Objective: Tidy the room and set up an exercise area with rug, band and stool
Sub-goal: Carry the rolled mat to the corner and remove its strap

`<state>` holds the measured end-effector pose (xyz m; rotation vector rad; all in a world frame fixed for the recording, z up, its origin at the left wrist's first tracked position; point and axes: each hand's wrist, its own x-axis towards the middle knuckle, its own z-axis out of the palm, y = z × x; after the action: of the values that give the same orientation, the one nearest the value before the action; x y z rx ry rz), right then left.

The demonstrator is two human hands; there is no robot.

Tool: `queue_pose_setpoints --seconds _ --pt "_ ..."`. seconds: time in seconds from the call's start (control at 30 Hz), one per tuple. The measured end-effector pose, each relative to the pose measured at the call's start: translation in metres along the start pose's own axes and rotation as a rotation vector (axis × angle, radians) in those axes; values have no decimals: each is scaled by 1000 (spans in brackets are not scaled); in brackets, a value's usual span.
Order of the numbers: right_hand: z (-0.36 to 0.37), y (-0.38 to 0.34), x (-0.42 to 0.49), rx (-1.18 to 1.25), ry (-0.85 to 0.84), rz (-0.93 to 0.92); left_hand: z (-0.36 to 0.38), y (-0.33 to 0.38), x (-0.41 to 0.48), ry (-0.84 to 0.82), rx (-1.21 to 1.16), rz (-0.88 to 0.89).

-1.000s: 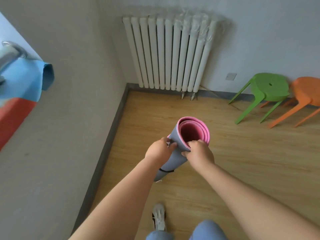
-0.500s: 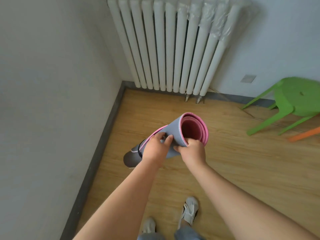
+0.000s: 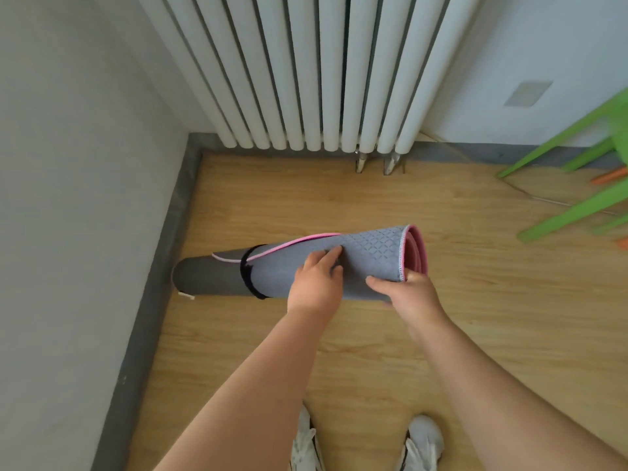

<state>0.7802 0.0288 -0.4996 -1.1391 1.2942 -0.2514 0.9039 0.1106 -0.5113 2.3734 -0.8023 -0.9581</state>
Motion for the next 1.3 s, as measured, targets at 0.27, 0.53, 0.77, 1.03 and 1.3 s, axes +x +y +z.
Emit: queue_pose_setpoints --seconds 0.27,0.53,0.77,1.03,1.3 --pt "-54 115 129 -116 150 12 138 -25 73 -86 199 119" --pt "-112 208 244 -173 248 50 272 -54 134 -99 356 256" --pt "-135 251 302 -365 348 120 329 -66 197 5 490 374" --pt "-118 270 346 -724 644 -184 349 -83 246 164 362 502" --pt "-60 243 336 -839 571 -511 295 -110 237 249 126 346"
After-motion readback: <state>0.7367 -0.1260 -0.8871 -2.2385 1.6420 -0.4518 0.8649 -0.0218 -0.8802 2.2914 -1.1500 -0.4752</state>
